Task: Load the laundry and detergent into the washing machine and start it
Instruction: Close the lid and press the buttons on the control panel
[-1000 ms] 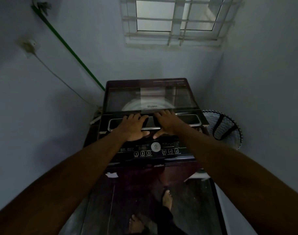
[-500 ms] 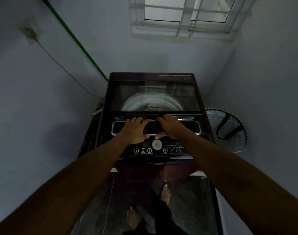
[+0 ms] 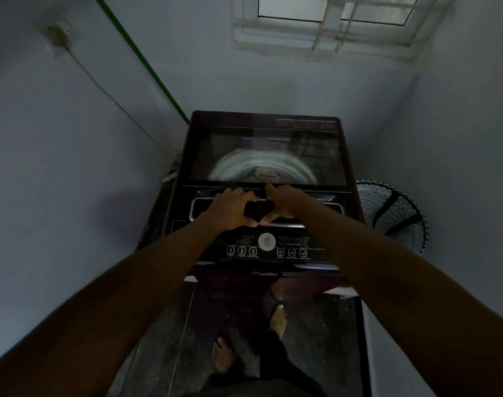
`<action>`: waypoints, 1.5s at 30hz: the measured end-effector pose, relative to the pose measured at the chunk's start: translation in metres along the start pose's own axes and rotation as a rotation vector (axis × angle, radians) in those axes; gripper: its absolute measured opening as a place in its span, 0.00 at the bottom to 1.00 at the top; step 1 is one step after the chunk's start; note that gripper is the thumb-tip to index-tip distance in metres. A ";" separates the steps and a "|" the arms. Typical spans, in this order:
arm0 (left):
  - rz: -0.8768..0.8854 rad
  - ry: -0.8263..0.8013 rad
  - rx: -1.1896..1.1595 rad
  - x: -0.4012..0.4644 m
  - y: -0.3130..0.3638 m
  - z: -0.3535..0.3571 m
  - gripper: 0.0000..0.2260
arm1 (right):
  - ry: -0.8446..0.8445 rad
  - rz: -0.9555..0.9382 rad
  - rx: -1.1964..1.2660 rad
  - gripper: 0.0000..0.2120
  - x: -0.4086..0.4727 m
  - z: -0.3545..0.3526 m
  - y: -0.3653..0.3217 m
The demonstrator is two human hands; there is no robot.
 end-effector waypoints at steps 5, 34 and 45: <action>0.022 0.133 -0.109 -0.008 -0.002 -0.003 0.24 | -0.092 -0.006 -0.049 0.46 0.002 -0.012 -0.014; -0.432 0.880 0.147 -0.090 -0.123 -0.244 0.21 | 0.434 -0.612 0.488 0.14 0.073 -0.236 -0.218; -0.579 0.836 0.299 -0.105 -0.232 -0.321 0.26 | 0.512 -0.708 0.479 0.20 0.134 -0.309 -0.340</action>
Point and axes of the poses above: each hand's wrist, its own x-axis towards the middle knuckle, its own z-axis out of the palm, y = z × x, the point moved 6 cm from there along x, towards the middle knuckle, and after that the axes turned 11 degrees about z, right-handed, at the moved point
